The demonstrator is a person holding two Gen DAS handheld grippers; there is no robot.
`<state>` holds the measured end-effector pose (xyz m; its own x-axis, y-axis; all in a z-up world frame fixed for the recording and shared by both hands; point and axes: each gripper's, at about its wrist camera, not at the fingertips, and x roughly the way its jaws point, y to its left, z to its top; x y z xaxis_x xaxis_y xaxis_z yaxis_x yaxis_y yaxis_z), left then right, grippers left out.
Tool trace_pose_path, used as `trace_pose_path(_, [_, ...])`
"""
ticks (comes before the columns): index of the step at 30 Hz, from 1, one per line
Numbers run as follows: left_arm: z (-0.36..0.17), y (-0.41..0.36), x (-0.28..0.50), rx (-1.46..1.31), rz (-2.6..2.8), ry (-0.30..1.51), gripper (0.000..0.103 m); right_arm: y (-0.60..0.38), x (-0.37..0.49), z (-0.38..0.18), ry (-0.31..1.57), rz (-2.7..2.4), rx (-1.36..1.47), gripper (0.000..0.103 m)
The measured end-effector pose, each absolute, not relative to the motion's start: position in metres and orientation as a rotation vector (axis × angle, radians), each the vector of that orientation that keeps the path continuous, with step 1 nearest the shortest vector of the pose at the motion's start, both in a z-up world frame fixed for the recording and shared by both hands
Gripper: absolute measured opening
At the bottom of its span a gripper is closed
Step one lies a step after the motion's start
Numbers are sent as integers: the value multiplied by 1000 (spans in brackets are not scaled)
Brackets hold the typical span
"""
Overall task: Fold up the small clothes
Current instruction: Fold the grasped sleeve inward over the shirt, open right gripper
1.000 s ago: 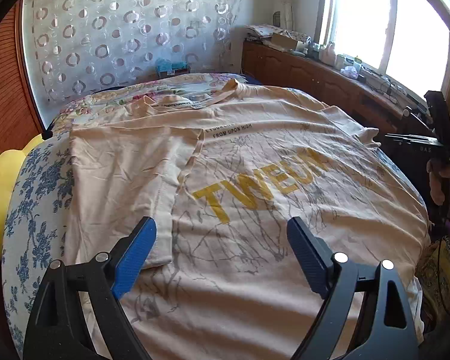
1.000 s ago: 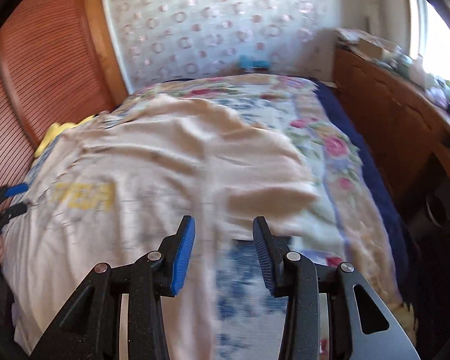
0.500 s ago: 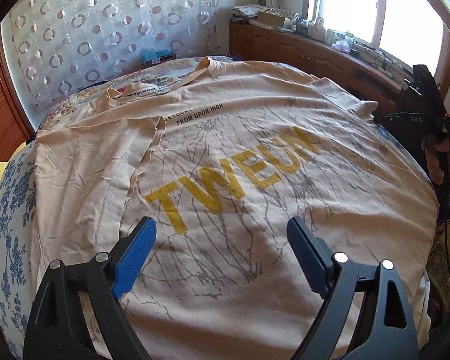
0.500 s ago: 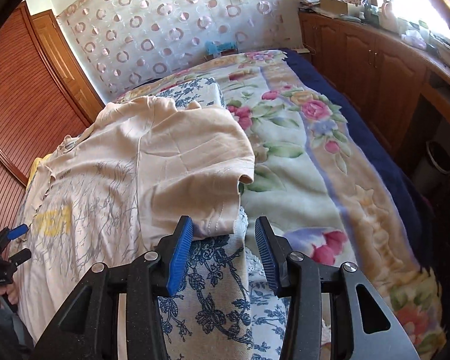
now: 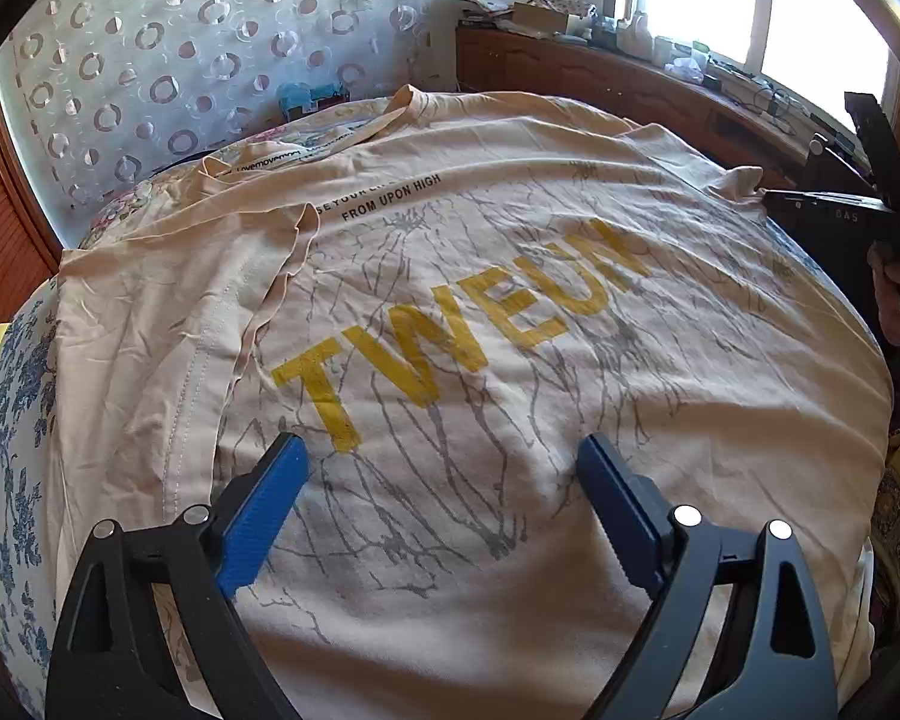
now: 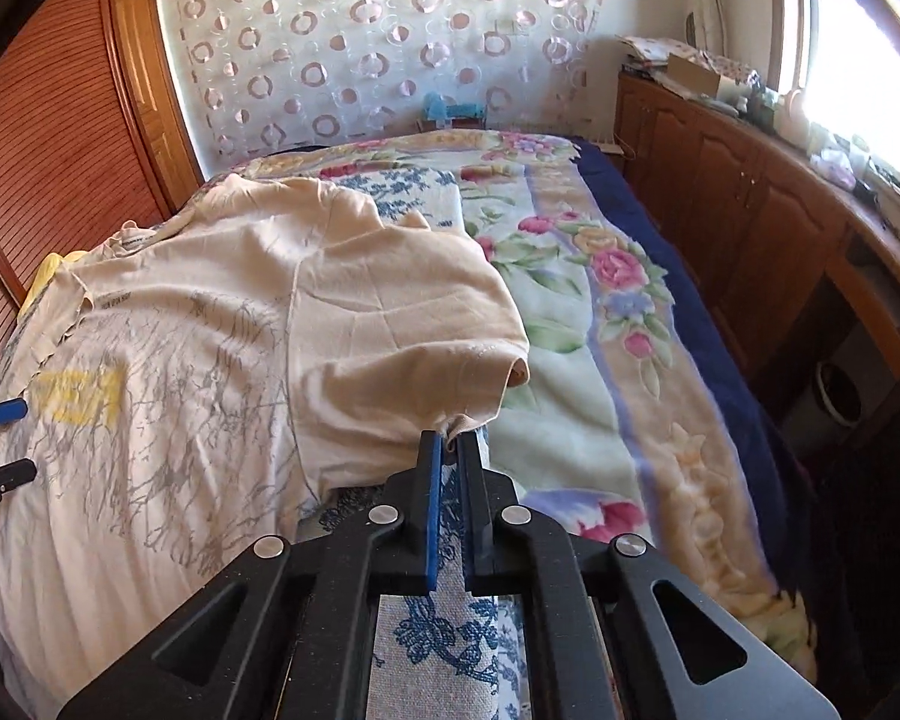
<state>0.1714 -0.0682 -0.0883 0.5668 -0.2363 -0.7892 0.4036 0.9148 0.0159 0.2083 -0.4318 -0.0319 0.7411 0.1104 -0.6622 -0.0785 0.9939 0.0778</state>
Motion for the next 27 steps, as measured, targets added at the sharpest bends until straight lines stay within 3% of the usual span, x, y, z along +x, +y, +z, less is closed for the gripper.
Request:
trace_pose_path(12, [-88,-69,171,205,-377,892,93,-368,180,16,574,352,0,2])
trace_pose_path(20, [-88,-69,171,204,-378,893,93,-327,172,-16,696,457,-79,2])
trace_pose_path(21, [-88,-69,171,204,-378,892,93,-330,171,-18,698,447,-80,7])
trace_pose_path(24, [-88,-69,171,205,-376,892,93,-352,170,-14,679,407,-37,36])
trace_pose_path(27, [-86,-70,171,209,-368,895,93,-377,169,-10,657,347,13,38])
